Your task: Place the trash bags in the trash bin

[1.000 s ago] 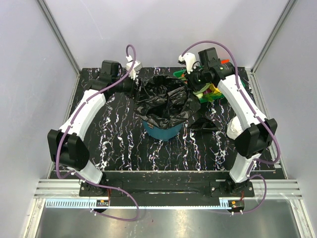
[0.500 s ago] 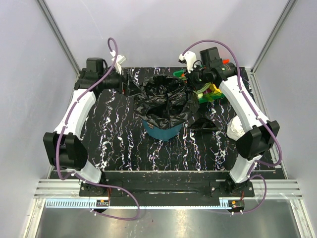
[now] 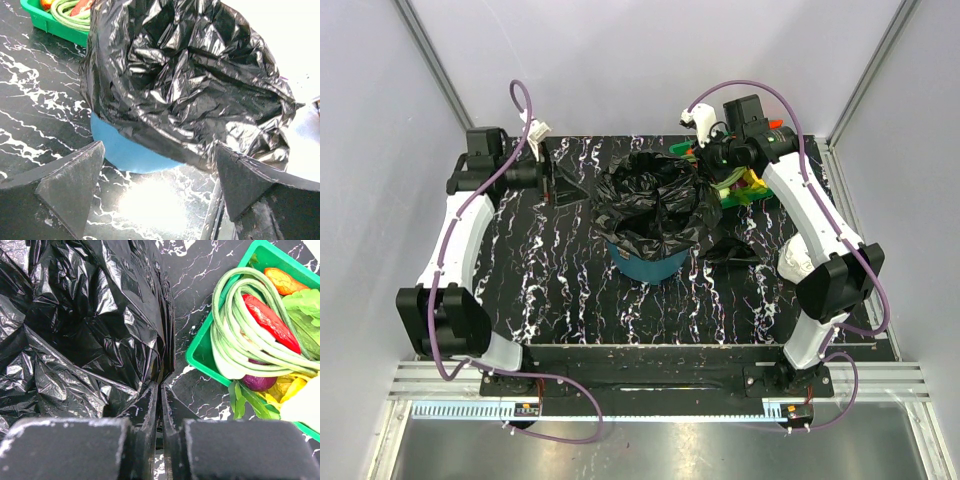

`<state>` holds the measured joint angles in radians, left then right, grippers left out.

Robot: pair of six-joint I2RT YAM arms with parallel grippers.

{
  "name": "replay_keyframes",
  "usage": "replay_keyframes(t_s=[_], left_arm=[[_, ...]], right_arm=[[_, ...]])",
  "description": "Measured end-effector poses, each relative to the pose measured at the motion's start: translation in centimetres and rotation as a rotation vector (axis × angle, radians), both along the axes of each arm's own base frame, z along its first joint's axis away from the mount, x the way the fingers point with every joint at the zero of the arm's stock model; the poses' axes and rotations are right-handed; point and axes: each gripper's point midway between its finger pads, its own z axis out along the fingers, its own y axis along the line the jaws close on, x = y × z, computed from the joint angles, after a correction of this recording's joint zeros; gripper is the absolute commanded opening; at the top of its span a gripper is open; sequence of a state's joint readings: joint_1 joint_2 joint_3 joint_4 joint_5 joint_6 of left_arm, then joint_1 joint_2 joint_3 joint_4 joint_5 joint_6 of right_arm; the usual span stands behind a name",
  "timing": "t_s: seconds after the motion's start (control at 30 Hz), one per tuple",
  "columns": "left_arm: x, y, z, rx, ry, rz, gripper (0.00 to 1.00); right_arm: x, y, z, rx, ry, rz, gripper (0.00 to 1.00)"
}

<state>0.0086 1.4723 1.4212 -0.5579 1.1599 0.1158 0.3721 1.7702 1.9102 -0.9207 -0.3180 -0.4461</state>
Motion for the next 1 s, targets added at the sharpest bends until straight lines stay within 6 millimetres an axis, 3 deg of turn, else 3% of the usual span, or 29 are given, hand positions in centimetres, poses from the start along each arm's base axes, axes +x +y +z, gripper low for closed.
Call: replay_keyframes(t_s=[0.27, 0.53, 1.0], left_arm=[[-0.7, 0.8, -3.0, 0.077, -0.087, -0.080, 0.98], [1.2, 1.1, -7.4, 0.126, -0.097, -0.158, 0.94], [1.2, 0.4, -5.8, 0.103, -0.203, -0.248, 0.93]], right_arm=[[-0.1, 0.1, 0.0, 0.007, 0.003, 0.004, 0.11], [-0.1, 0.1, 0.0, 0.010, 0.006, 0.001, 0.10], [-0.1, 0.1, -0.2, 0.012, 0.012, -0.003, 0.10]])
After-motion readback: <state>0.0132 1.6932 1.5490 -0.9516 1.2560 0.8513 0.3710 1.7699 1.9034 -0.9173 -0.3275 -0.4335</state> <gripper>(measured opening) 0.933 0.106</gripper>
